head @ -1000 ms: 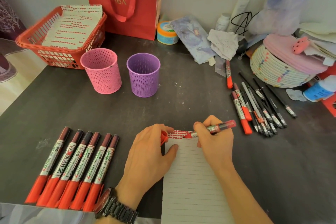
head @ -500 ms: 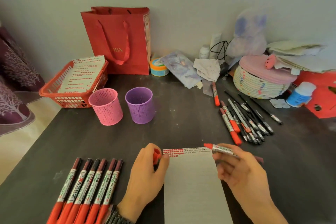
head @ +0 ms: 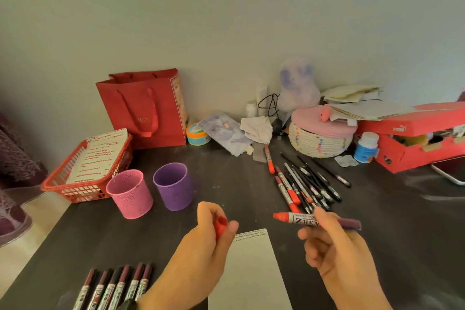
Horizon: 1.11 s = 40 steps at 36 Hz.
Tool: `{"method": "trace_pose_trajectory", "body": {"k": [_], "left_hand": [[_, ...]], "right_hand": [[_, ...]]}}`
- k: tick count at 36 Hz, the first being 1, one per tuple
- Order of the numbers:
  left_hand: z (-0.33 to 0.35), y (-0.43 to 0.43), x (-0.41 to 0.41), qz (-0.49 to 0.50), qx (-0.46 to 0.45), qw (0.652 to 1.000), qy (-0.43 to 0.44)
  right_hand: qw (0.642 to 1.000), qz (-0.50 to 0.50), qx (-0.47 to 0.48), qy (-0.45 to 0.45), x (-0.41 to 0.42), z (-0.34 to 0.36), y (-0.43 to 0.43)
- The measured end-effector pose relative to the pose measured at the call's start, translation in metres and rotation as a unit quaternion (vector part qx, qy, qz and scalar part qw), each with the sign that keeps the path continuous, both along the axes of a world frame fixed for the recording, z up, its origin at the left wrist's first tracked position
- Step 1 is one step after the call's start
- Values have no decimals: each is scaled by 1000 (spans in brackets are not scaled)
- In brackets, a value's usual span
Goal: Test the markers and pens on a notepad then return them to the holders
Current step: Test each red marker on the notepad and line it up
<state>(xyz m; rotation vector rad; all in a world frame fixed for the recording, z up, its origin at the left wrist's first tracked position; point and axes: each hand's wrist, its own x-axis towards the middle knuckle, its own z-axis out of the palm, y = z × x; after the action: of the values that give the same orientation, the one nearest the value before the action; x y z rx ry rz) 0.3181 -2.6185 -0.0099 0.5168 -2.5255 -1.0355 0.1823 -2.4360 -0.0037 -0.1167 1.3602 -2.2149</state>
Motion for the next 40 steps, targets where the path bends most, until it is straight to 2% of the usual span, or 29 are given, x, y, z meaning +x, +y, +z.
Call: {"method": "trace_pose_trajectory", "body": {"k": [12, 29, 35, 40], "left_hand": [[21, 1, -5, -48, -40, 998, -17], [26, 9, -16, -76, -95, 992, -29], [28, 7, -14, -75, -66, 995, -27], [26, 7, -16, -82, -79, 993, -42]], "right_hand": [[993, 18, 39, 114, 7, 28, -6], [991, 36, 63, 110, 8, 9, -14], [994, 12, 66, 84, 7, 4, -11], [996, 17, 65, 63, 12, 3, -14]]}}
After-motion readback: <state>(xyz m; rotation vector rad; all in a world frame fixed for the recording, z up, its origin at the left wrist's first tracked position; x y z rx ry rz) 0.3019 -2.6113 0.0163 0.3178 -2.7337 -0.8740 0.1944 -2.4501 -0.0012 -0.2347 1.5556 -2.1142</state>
